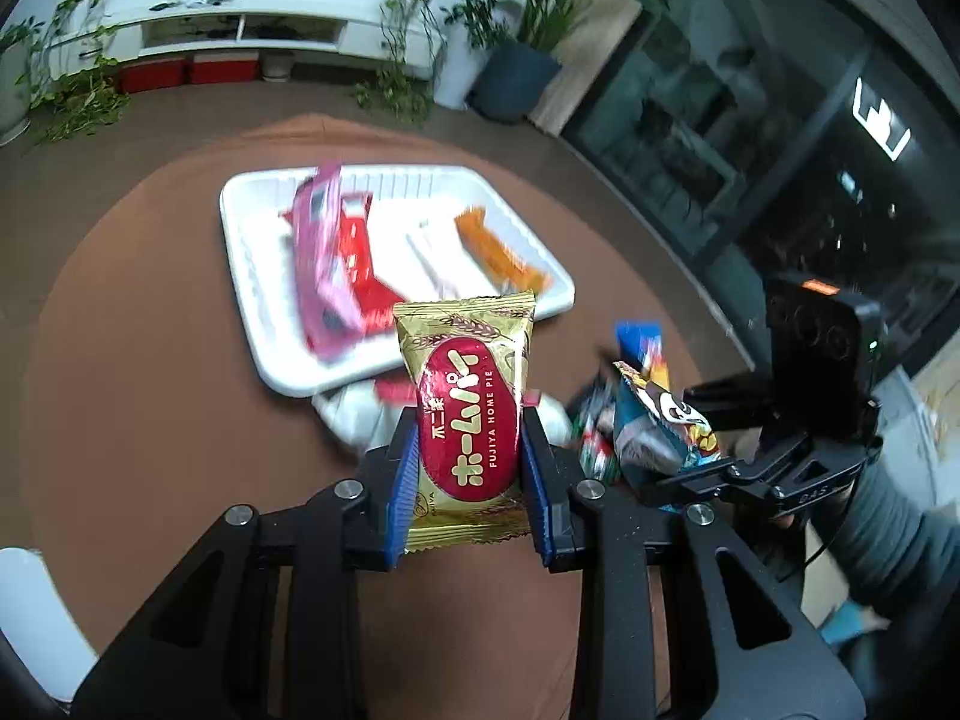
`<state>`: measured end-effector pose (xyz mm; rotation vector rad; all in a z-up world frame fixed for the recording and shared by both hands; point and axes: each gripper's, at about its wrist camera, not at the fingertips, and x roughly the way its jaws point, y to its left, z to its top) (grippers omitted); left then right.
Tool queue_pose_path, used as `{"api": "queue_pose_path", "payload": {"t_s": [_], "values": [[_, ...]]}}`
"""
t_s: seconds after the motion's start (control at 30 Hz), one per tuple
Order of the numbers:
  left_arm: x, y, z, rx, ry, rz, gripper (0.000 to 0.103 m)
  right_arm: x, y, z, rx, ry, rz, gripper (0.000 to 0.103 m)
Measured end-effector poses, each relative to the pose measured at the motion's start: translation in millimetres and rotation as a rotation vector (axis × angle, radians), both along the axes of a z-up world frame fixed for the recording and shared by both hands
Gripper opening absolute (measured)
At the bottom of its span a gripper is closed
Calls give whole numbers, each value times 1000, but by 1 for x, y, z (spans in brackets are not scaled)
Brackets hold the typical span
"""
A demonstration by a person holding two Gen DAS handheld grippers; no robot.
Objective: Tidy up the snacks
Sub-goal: 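Carry the gold packet and panda bag over the white tray with both tools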
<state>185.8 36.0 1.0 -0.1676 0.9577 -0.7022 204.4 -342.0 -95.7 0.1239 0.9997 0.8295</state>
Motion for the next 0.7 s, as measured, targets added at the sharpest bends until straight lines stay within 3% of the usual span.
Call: {"api": "queue_pose_path", "payload": {"t_s": [0.13,0.43,0.7], "values": [[25,-19,13,-27,-12,33,29,15,-27,16,24,-19,-120,36],[77,-55,35,16,-59,104,29,75,-64,73,88,-95,-367,36],[117,-85,29,75,-68,137,29,119,-62,84,147,-97,-454,36]]}}
